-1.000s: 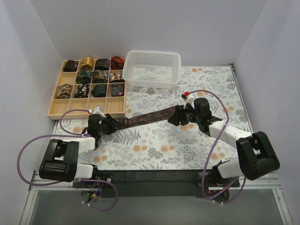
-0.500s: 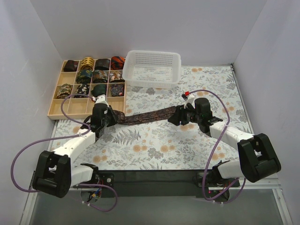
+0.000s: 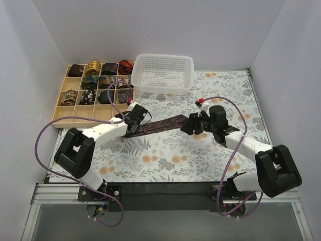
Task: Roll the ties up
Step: Roll the tie
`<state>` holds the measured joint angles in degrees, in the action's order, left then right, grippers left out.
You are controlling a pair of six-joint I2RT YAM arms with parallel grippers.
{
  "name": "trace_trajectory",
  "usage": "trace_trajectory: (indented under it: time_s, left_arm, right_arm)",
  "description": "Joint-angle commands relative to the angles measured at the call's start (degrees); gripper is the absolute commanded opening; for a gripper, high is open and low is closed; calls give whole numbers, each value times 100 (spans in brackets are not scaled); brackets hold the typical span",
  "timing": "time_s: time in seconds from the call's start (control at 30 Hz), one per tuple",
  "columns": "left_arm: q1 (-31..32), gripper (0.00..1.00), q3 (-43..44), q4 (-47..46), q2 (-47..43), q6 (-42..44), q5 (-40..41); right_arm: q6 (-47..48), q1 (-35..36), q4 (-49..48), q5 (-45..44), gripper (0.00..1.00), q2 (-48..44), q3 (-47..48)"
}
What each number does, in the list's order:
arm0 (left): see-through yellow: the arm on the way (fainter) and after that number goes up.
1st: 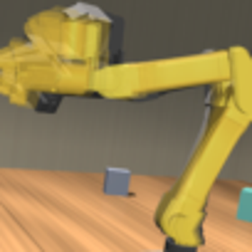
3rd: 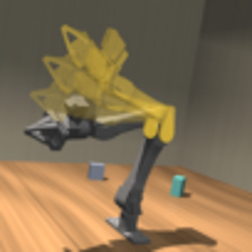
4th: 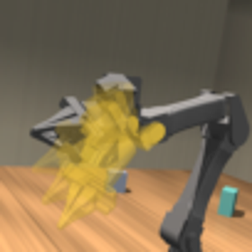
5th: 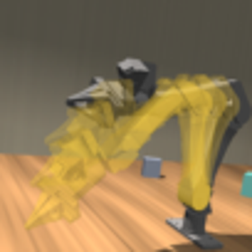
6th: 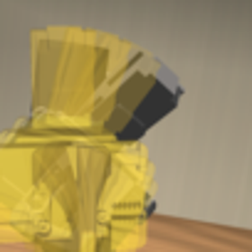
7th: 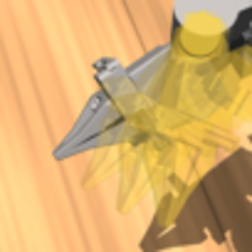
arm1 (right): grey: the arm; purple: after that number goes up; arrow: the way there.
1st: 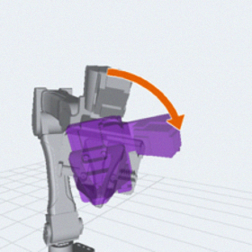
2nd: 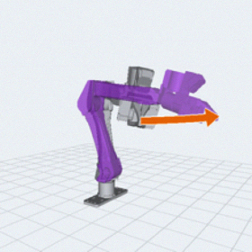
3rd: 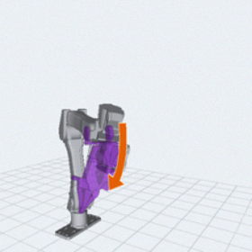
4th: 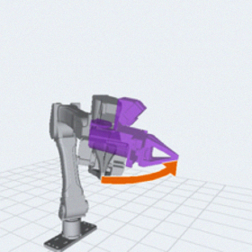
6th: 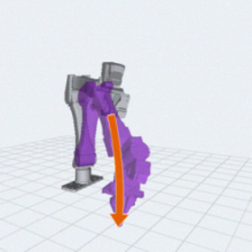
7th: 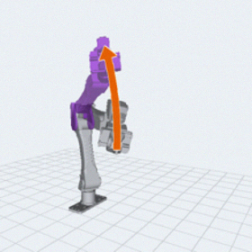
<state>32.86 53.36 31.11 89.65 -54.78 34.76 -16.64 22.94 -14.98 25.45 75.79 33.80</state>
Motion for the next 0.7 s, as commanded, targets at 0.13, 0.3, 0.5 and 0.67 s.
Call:
trace_trajectory:
  time_s: [0.13, 0.3, 0.5, 0.67]
  left_arm:
    - [799, 6, 815, 1212, 860, 100, 1515]
    - [1196, 16, 1439, 1748, 1739, -84, 1762]
    - [1618, 43, 2222, 2180, 2549, -252, 1815]
    - [1767, 51, 2477, 2075, 2663, -191, 1753]
  right_arm:
    - [47, -79, -163, -67, 48, -240, -84]
    - [30, -140, -163, -75, 48, -310, -128]
    - [21, -211, -163, -5, 48, -293, -163]
    - [21, -255, -163, -14, 48, -389, -225]
